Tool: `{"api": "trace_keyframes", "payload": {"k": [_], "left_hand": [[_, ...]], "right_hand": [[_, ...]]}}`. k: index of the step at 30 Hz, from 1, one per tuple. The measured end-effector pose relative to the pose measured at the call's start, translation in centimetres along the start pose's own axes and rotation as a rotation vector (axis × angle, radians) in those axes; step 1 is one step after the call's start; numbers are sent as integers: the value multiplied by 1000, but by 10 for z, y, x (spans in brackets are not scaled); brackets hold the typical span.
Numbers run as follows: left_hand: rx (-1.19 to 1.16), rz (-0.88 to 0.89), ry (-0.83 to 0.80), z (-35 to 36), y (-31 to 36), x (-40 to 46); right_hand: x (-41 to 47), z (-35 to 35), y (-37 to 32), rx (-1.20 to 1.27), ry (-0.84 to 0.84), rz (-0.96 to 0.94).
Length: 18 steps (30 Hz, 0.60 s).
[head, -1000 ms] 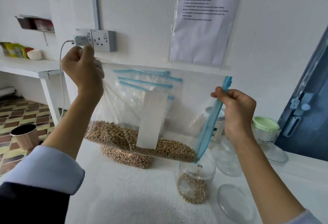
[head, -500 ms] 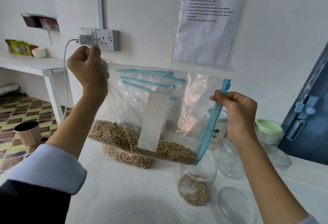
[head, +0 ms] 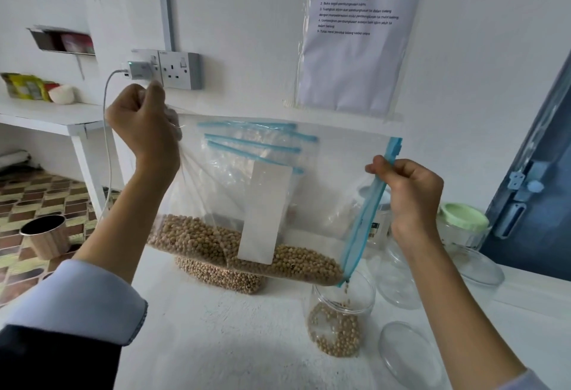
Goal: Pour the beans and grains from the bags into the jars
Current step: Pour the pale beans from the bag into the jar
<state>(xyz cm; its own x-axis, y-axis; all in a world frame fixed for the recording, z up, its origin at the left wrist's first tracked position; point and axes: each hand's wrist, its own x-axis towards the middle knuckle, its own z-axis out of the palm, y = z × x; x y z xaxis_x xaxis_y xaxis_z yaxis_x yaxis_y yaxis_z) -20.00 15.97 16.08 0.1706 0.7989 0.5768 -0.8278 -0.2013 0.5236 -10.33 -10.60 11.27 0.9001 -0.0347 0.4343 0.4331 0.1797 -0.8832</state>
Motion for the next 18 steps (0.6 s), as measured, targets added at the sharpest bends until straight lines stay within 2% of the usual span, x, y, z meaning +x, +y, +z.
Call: {"api": "trace_keyframes", "payload": {"k": [2, 6, 18], "left_hand": [[17, 2, -13, 0, 0, -1], [5, 7, -9, 1, 1, -1], [18, 13, -7, 1, 1, -1]], "right_hand": [[-2, 1, 1, -20, -41, 9], [0, 0, 2, 11, 16, 8], [0, -2, 2, 3, 19, 19]]}}
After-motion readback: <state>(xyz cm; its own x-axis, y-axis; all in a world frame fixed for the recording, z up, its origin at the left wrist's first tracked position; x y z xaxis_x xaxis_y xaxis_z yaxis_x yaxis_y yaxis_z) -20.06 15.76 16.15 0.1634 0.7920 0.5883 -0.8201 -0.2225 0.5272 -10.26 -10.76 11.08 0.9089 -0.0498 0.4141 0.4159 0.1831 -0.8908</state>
